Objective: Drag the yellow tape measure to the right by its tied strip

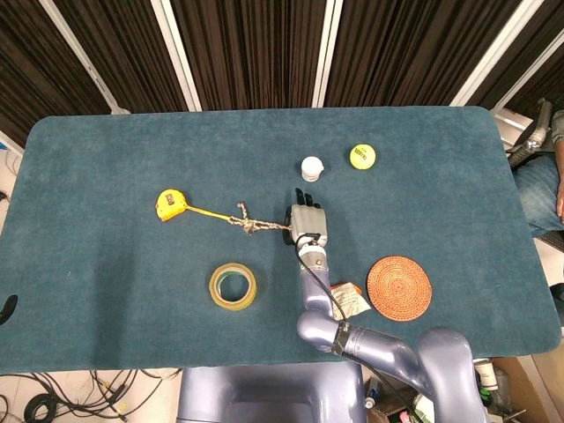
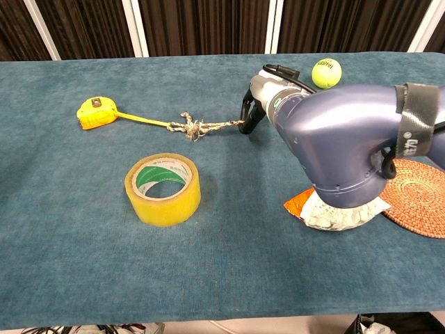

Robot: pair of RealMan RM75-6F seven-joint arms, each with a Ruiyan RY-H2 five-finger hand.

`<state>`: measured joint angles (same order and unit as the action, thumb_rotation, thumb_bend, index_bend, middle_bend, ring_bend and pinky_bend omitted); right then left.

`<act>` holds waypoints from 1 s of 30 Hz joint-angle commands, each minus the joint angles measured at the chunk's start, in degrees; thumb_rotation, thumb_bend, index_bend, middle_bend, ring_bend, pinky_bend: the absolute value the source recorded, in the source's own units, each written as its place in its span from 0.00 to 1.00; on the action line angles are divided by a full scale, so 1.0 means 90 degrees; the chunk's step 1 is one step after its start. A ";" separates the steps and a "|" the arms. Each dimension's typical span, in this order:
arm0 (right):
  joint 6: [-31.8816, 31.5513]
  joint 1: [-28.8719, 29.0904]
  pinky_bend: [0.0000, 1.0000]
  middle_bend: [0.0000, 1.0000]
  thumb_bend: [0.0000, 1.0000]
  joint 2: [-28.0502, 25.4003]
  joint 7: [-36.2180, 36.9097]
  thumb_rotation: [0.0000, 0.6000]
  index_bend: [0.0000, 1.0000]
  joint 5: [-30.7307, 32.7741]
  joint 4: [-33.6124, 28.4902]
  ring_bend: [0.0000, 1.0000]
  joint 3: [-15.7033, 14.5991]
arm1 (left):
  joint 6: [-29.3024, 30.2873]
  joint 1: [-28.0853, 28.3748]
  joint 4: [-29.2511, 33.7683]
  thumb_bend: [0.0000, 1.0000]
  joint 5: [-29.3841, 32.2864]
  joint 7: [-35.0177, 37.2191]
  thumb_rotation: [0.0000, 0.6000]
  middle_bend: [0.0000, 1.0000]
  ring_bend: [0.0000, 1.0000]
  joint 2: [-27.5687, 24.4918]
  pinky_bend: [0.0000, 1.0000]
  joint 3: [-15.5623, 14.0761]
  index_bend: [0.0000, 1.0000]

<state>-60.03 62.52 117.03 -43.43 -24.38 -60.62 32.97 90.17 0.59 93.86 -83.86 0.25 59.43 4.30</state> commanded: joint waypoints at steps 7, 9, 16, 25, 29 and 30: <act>0.0010 0.0012 0.18 0.00 0.41 -0.0018 0.0007 1.00 0.61 0.0098 -0.0069 0.04 0.0010 | 0.0038 -0.0012 0.0012 0.31 -0.0050 -0.0011 1.00 0.00 0.00 -0.0003 0.00 -0.0017 0.07; 0.0004 0.0023 0.18 0.00 0.41 -0.0013 -0.0001 1.00 0.61 0.0122 -0.0066 0.05 0.0014 | 0.0050 -0.0019 0.0014 0.31 -0.0051 -0.0002 1.00 0.00 0.00 -0.0005 0.00 -0.0017 0.07; -0.0081 0.0063 0.18 0.00 0.41 -0.0007 0.0010 1.00 0.61 0.0107 -0.0093 0.05 0.0018 | 0.0033 -0.0001 0.0005 0.31 -0.0079 0.0003 1.00 0.00 0.00 -0.0005 0.00 -0.0023 0.07; -0.0045 0.0085 0.18 0.00 0.41 -0.0002 0.0044 1.00 0.62 0.0105 -0.0112 0.04 -0.0011 | 0.0055 -0.0018 0.0038 0.31 -0.0062 -0.0040 1.00 0.00 0.00 0.0007 0.00 -0.0026 0.07; -0.0015 0.0084 0.18 0.00 0.42 -0.0006 0.0095 1.00 0.63 0.0088 -0.0087 0.05 -0.0017 | 0.0049 -0.0019 0.0037 0.31 -0.0046 -0.0052 1.00 0.00 0.00 0.0009 0.00 -0.0024 0.07; -0.0017 0.0081 0.18 0.00 0.42 -0.0006 0.0097 1.00 0.63 0.0085 -0.0077 0.05 -0.0027 | 0.0044 -0.0018 0.0036 0.31 -0.0040 -0.0055 1.00 0.00 0.00 0.0009 0.00 -0.0022 0.07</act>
<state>-60.18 63.27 116.98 -42.58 -23.59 -61.36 32.78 90.58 0.42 94.19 -84.23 -0.24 59.52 4.09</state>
